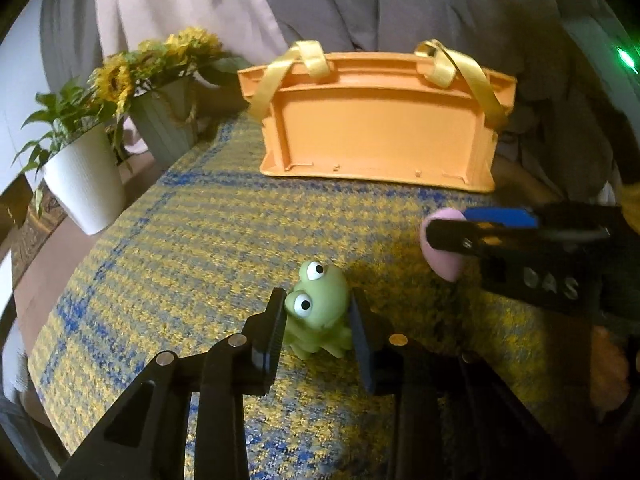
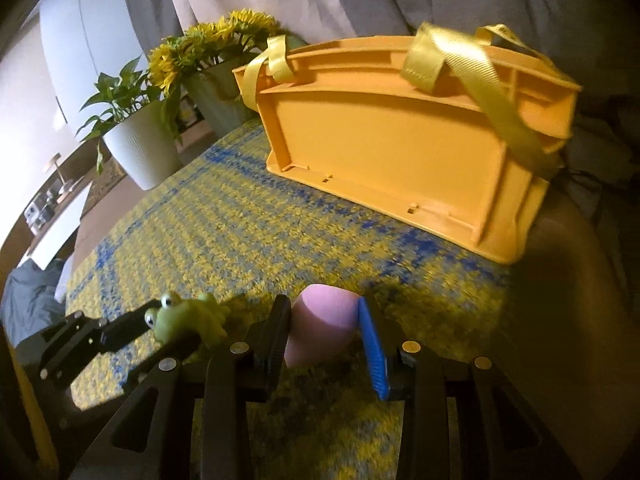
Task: Organize soft objects
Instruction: 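Grasp the green frog toy with the left gripper while the right grasps the pink sponge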
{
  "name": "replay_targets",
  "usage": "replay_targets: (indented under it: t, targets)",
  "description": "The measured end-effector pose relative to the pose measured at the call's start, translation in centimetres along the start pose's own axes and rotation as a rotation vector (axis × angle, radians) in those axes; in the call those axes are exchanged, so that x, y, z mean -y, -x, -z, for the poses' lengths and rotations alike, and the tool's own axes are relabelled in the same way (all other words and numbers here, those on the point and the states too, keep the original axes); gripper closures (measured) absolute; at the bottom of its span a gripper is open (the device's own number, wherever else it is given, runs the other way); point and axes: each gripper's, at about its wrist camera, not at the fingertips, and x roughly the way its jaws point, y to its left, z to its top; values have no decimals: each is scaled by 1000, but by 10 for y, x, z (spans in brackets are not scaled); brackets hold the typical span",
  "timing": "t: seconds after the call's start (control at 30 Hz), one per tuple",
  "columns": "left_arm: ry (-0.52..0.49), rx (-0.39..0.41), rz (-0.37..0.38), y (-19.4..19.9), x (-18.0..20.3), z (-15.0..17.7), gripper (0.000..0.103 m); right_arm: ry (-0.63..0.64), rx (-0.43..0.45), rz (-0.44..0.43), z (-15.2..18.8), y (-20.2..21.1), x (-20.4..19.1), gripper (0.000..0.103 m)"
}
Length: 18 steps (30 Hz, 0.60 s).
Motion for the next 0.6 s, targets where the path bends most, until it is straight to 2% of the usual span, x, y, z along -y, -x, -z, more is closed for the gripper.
replay_targets:
  t: [0.33, 0.6]
  targets:
    - [55, 79, 7, 35, -14, -9, 72, -9, 54, 2, 5, 37, -15, 67]
    - [82, 154, 36, 69, -30, -19, 72, 3, 130, 32, 4, 71, -36, 67]
